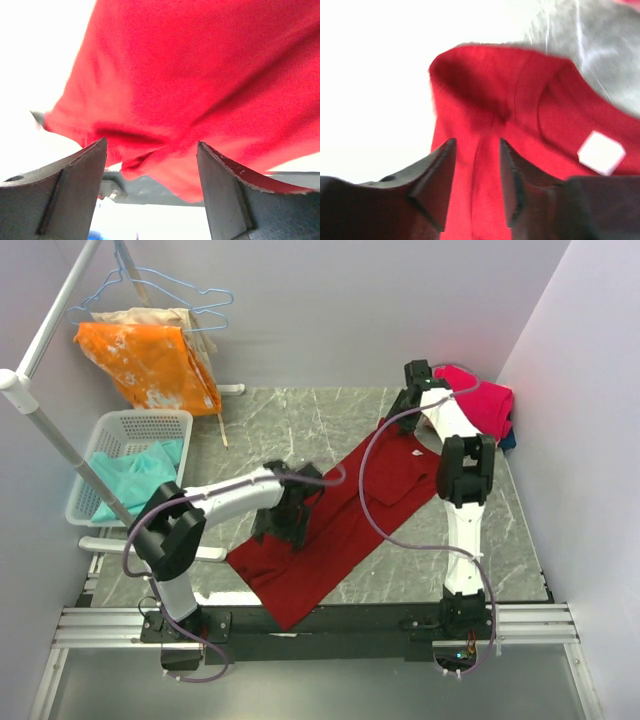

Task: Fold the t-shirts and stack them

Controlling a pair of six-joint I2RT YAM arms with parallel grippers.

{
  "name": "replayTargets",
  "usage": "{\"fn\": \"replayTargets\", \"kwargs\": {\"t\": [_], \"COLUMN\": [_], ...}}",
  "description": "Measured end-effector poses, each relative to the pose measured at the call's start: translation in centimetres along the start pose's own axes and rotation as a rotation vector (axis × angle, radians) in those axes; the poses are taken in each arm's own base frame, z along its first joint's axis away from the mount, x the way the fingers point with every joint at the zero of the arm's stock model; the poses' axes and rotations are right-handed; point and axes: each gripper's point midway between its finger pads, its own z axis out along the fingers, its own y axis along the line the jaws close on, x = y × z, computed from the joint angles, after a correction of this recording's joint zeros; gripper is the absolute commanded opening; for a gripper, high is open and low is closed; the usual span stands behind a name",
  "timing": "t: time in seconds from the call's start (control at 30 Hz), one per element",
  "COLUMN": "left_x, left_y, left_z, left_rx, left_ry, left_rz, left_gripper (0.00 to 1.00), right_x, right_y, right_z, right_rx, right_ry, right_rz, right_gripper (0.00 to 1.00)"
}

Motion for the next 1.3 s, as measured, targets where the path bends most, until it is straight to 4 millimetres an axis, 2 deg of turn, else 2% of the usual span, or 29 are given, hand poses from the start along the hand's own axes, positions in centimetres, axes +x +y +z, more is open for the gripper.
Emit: {"fn": "replayTargets", "kwargs": {"t": [0.07,0.1,0.17,0.27,0.3,0.37,0.43,0.47,0.53,0.6,0.7,0.8,1.0,1.07,1.2,1.3], "left_x": [-3.3,-5.2,-8.7,-12.4,-13.5,-16.1,-18.7,-20.1,-22.6,-23.6,-23.9,-25.0,-27.8,-28.4,-28.5,-28.4], "left_y": [-1.3,-2.1,-3.4,-4.5,-4.9,-6.0,-7.6,-8.6,-10.6,-12.1,-13.6,-15.3,-19.6,-21.3,-23.4,-24.1], "left_z": [-2.9,-4.7,-8.6,-12.9,-13.5,-14.2,-13.4,-12.5,-9.9,-6.9,-4.3,-4.6,-8.1,-8.7,-7.4,-4.8], "left_rx": [0.042,0.074,0.132,0.188,0.19,0.186,0.174,0.166,0.16,0.164,0.2,0.271,0.463,0.537,0.614,0.619], "left_ry": [-0.11,-0.179,-0.316,-0.475,-0.504,-0.554,-0.573,-0.572,-0.571,-0.547,-0.528,-0.577,-0.694,-0.714,-0.696,-0.658], "left_rz": [-0.015,-0.025,-0.039,-0.038,-0.031,-0.013,0.006,0.019,0.051,0.088,0.142,0.179,0.236,0.269,0.313,0.322], "left_gripper": [0.83,0.84,0.85,0.83,0.83,0.81,0.81,0.81,0.82,0.83,0.83,0.83,0.85,0.86,0.86,0.86], "right_x": [-0.6,-1.2,-2.7,-4.6,-4.6,-3.4,-1.4,-0.1,2.5,4.8,8.5,11.8,17.4,18.7,19.9,20.0], "right_y": [0.4,0.6,1.1,1.3,0.9,-0.6,-2.5,-3.5,-5.2,-6.5,-8.3,-9.6,-11.2,-11.5,-11.6,-11.5], "right_z": [-2.7,-4.6,-9.6,-18.8,-21.1,-26.0,-29.0,-29.8,-30.6,-30.1,-28.7,-27.7,-26.3,-25.8,-25.6,-25.7], "right_rx": [-0.02,-0.035,-0.069,-0.131,-0.141,-0.159,-0.169,-0.171,-0.175,-0.172,-0.161,-0.176,-0.244,-0.252,-0.262,-0.267], "right_ry": [-0.043,-0.081,-0.177,-0.375,-0.425,-0.517,-0.571,-0.585,-0.588,-0.569,-0.513,-0.465,-0.391,-0.361,-0.329,-0.329], "right_rz": [0.002,0.001,0.003,0.021,0.029,0.055,0.078,0.086,0.097,0.098,0.083,0.07,0.064,0.067,0.072,0.076], "right_gripper": [0.6,0.6,0.6,0.6,0.6,0.59,0.58,0.58,0.57,0.56,0.53,0.51,0.48,0.48,0.48,0.48]}}
